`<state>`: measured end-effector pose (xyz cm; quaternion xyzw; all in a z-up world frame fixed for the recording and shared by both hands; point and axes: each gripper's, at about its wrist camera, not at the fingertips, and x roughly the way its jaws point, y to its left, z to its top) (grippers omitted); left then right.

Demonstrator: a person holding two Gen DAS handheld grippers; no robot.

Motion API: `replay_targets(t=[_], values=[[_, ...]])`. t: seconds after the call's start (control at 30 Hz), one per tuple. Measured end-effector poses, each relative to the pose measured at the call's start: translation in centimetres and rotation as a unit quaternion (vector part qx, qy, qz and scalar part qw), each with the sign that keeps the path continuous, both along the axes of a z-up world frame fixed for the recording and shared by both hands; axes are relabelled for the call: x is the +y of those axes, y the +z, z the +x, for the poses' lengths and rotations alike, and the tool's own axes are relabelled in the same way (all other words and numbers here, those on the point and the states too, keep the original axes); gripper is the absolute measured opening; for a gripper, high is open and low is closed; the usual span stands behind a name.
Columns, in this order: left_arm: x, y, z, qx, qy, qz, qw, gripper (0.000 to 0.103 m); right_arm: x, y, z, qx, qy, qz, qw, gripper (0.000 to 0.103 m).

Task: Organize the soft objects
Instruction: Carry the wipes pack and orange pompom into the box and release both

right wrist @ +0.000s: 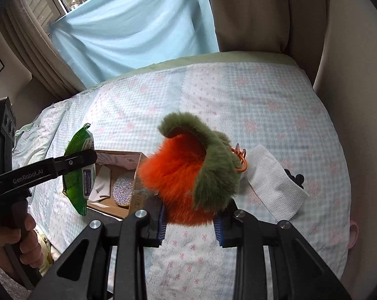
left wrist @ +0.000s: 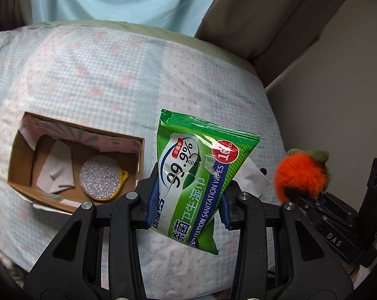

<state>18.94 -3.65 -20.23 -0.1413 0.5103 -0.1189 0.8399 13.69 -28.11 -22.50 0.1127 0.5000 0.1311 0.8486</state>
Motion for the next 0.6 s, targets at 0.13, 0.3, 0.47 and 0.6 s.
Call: replay_targets(t=[0.13, 0.3, 0.47, 0.6], values=[[4.2, 2.1, -0.5, -0.019, 0.003, 0.005, 0.9998, 0.035, 3.1, 3.0, 0.0, -0.029, 0.009, -0.007, 1.0, 0.028], [10.6, 2.9, -0.5, -0.021, -0.012, 0.016, 0.9996, 0.035, 8.3, 5.6, -0.3, -0.041, 0.0, -0.009, 0.999, 0.028], [16.9, 1.8, 0.0, -0.004, -0.032, 0.036, 0.9988, 0.035, 14.3, 6.5, -0.8, -0.034, -0.028, 0.0, 0.999, 0.028], [21.0, -0.1, 0.8, 0.017, -0.051, 0.059, 0.9968, 0.035, 19.2, 5.9, -0.8, -0.02, -0.042, 0.005, 0.999, 0.028]])
